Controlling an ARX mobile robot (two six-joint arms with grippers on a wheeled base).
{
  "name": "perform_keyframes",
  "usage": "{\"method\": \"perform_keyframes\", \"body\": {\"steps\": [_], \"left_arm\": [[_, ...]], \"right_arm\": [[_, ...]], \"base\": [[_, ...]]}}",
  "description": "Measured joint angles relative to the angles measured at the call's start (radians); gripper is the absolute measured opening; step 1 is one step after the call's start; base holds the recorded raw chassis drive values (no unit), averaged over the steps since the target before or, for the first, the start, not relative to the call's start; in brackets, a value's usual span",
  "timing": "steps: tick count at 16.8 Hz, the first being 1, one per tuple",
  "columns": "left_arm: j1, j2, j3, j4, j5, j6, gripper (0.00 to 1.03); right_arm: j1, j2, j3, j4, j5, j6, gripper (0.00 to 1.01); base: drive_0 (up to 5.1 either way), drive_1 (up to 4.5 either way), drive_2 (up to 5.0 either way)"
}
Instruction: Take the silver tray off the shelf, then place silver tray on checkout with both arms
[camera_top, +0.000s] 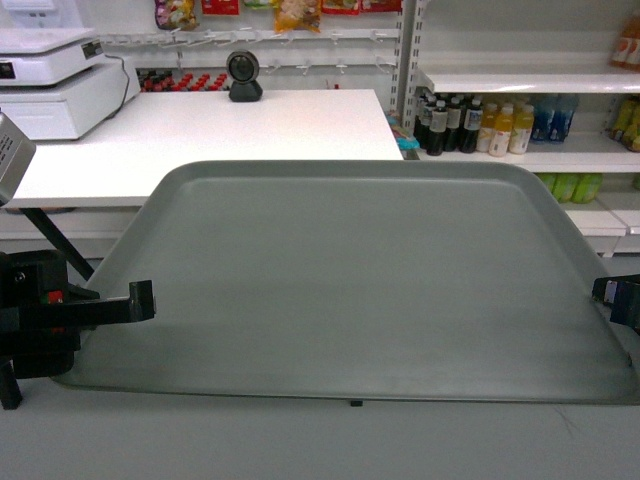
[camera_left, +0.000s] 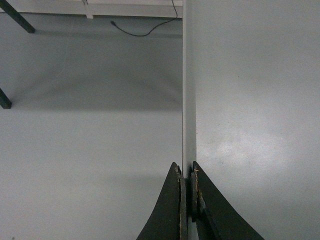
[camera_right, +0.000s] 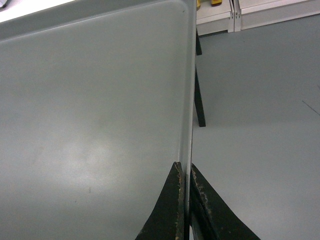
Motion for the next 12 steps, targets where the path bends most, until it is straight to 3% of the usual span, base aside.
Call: {"method": "perform_keyframes", "body": {"steps": [12], "left_arm": [[0.003, -0.002, 0.000, -0.003, 0.000, 0.003, 0.03]], "right_arm": [[0.006, -0.001, -0.001, -0.001, 0.005, 0.001, 0.03]], "base": [[-4.9, 2.45, 2.5]]}}
